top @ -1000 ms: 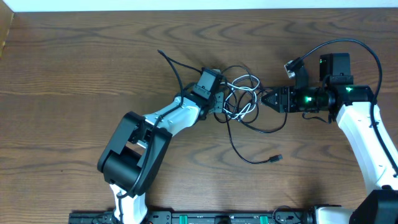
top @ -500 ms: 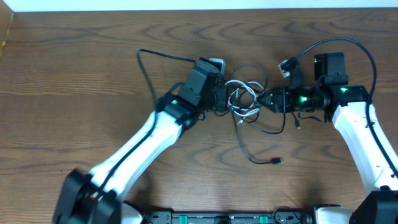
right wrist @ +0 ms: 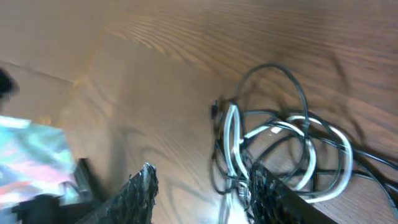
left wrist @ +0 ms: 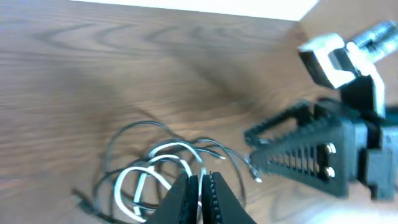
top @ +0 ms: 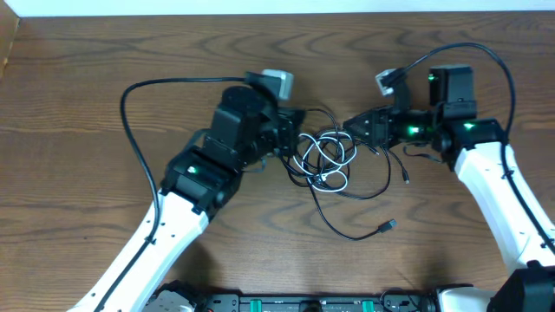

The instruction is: Untangle cables

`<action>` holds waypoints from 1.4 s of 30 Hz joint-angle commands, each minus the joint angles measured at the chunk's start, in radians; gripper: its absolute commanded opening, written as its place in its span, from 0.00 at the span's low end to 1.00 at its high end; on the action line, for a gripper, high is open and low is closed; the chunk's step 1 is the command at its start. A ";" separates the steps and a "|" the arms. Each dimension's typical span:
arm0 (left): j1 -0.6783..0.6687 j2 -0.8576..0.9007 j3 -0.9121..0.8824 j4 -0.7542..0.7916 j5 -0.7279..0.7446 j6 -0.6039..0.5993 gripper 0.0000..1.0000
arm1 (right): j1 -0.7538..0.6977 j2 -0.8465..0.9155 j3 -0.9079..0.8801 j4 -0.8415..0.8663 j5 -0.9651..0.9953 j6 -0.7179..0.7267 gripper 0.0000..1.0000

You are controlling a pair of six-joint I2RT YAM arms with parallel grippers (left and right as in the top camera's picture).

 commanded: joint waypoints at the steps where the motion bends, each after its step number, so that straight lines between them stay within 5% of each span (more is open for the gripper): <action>1: 0.096 -0.007 0.024 -0.142 -0.092 -0.067 0.10 | 0.134 0.048 0.016 0.011 0.301 0.016 0.48; 3: 0.186 -0.007 0.024 -0.214 -0.091 -0.067 0.26 | 0.199 0.120 0.016 0.063 0.369 -0.024 0.47; 5: 0.247 -0.007 0.024 -0.247 -0.090 -0.067 0.29 | 0.256 0.209 0.016 0.151 0.428 -0.048 0.44; 12: 0.264 -0.007 0.024 -0.278 -0.091 -0.067 0.31 | 0.316 0.340 0.016 0.251 0.482 -0.048 0.28; 19: 0.264 0.002 0.024 -0.283 -0.091 -0.067 0.35 | 0.323 0.346 0.018 0.284 0.483 -0.014 0.01; 21: 0.264 0.006 0.024 -0.281 -0.091 -0.067 0.35 | 0.322 0.335 0.018 0.309 0.483 0.032 0.01; 25: 0.264 0.013 0.022 -0.285 -0.091 -0.067 0.35 | 0.322 0.238 0.019 0.314 0.482 0.031 0.01; 26: 0.264 0.013 0.022 -0.285 -0.091 -0.067 0.35 | 0.322 0.223 0.019 0.307 0.482 0.031 0.05; 27: 0.264 0.013 0.022 -0.285 -0.091 -0.067 0.35 | 0.322 0.203 0.019 0.301 0.482 0.031 0.21; 28: 0.264 0.013 0.022 -0.285 -0.091 -0.067 0.35 | 0.322 0.203 0.018 0.301 0.482 0.031 0.23; 30: 0.264 0.013 0.022 -0.285 -0.091 -0.067 0.35 | 0.323 0.212 0.018 0.272 0.482 0.031 0.06; 33: 0.264 0.013 0.020 -0.285 -0.091 -0.067 0.35 | 0.325 0.245 0.017 0.227 0.483 0.021 0.06; 36: 0.264 0.013 0.015 -0.288 -0.091 -0.067 0.35 | 0.312 0.265 0.017 0.148 0.496 0.001 0.32; 42: 0.264 0.013 0.014 -0.290 -0.091 -0.066 0.35 | 0.191 0.262 0.018 0.045 0.281 -0.189 0.48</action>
